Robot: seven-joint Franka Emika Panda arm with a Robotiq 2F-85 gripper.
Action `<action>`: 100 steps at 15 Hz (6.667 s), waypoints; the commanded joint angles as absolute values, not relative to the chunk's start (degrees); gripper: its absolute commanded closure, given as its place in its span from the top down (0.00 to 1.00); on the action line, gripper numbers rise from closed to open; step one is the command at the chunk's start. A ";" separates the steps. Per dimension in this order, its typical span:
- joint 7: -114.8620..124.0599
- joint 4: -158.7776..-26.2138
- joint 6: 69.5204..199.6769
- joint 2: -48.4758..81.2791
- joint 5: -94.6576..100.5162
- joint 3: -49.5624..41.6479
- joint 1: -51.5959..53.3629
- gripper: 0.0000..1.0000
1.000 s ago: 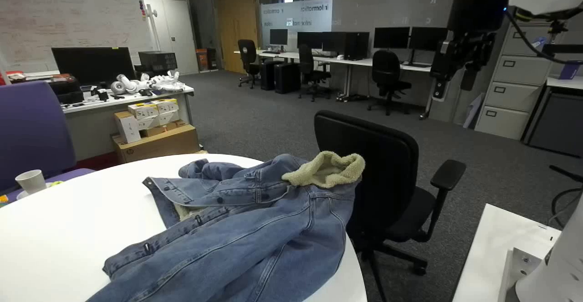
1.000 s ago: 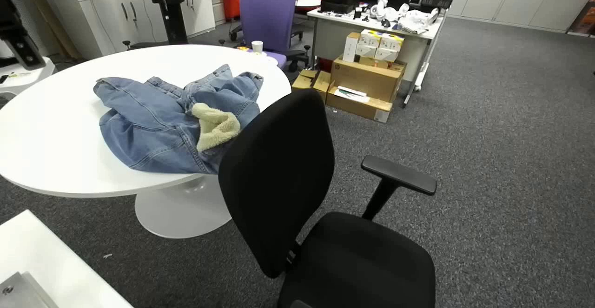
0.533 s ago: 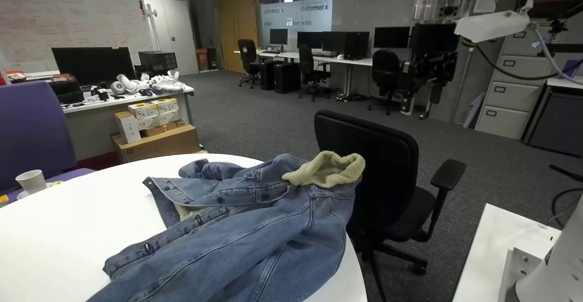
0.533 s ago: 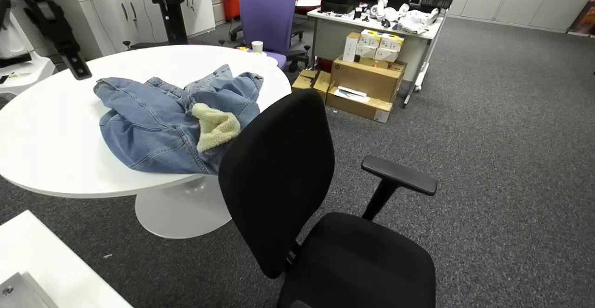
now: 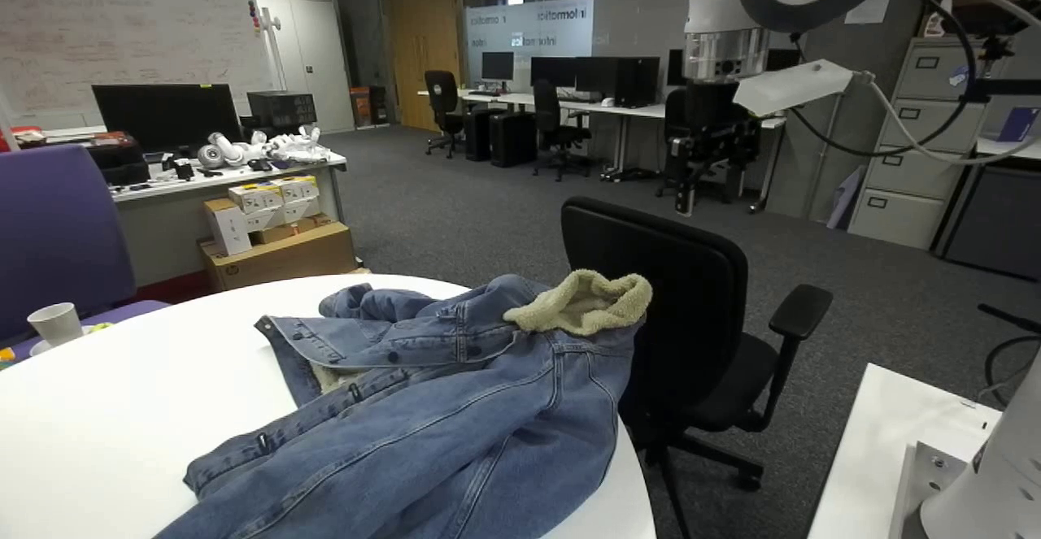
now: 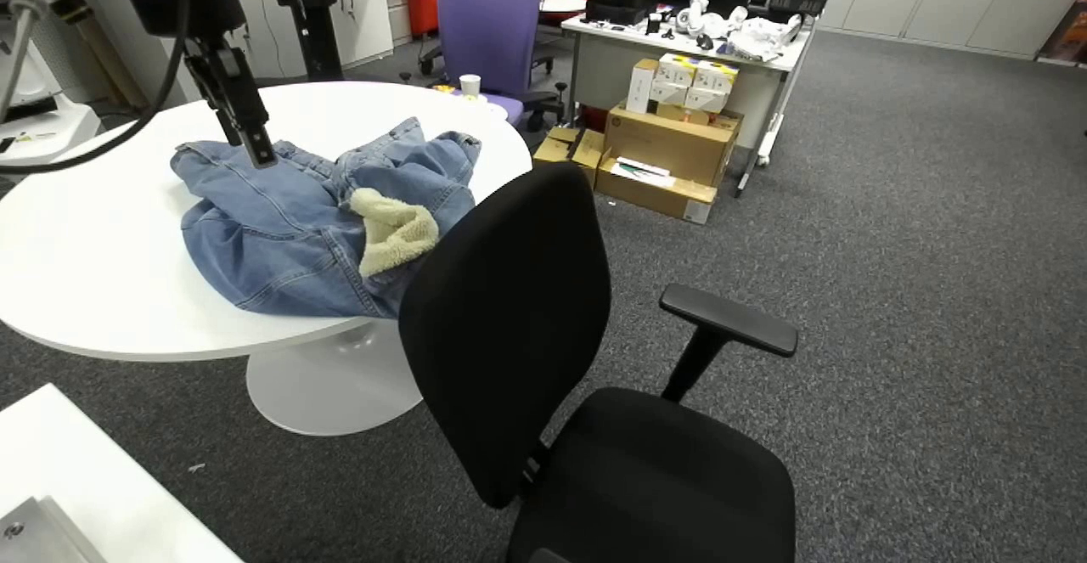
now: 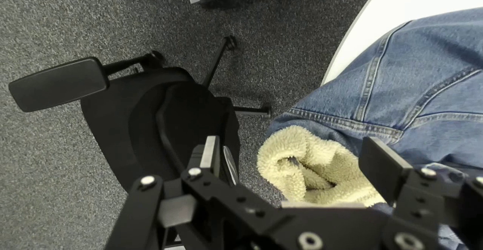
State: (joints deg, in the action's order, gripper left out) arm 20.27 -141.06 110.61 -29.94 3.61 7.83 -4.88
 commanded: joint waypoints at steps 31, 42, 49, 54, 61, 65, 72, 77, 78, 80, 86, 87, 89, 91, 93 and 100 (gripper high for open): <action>43.94 -116.19 116.62 14.37 20.77 -1.56 2.94 1.00; 42.32 -118.29 117.35 12.99 18.76 -1.29 4.98 1.00; 42.73 -118.31 117.51 14.41 19.35 -1.26 6.19 1.00; 42.74 -118.96 117.67 16.33 19.40 -2.24 5.85 1.00; 42.31 -119.12 117.65 17.14 19.38 -3.48 5.86 0.74; 45.56 -118.67 116.73 16.55 18.34 -3.29 6.60 0.42; 46.00 -116.87 112.02 14.61 10.59 -1.12 6.88 0.01; 48.37 -106.52 92.29 13.61 -6.95 2.03 7.11 0.04; 50.16 -104.04 88.73 13.30 -10.08 2.44 7.11 0.04; 54.63 -99.16 83.16 12.52 -16.08 2.96 6.87 0.04; 68.33 -90.85 84.83 5.76 -28.32 3.27 6.72 0.04; 70.17 -90.20 86.49 5.07 -28.72 3.30 6.74 0.04; 73.78 -89.55 90.25 3.58 -29.17 3.41 6.58 0.04; 77.06 -89.80 94.79 2.29 -28.88 3.53 6.49 0.04; 80.01 -90.65 99.87 1.37 -28.17 3.64 6.50 0.04; 81.40 -90.30 103.48 4.70 -26.56 4.00 6.39 0.15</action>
State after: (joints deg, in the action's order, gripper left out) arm 81.28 -90.61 103.71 4.60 -26.65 3.47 6.90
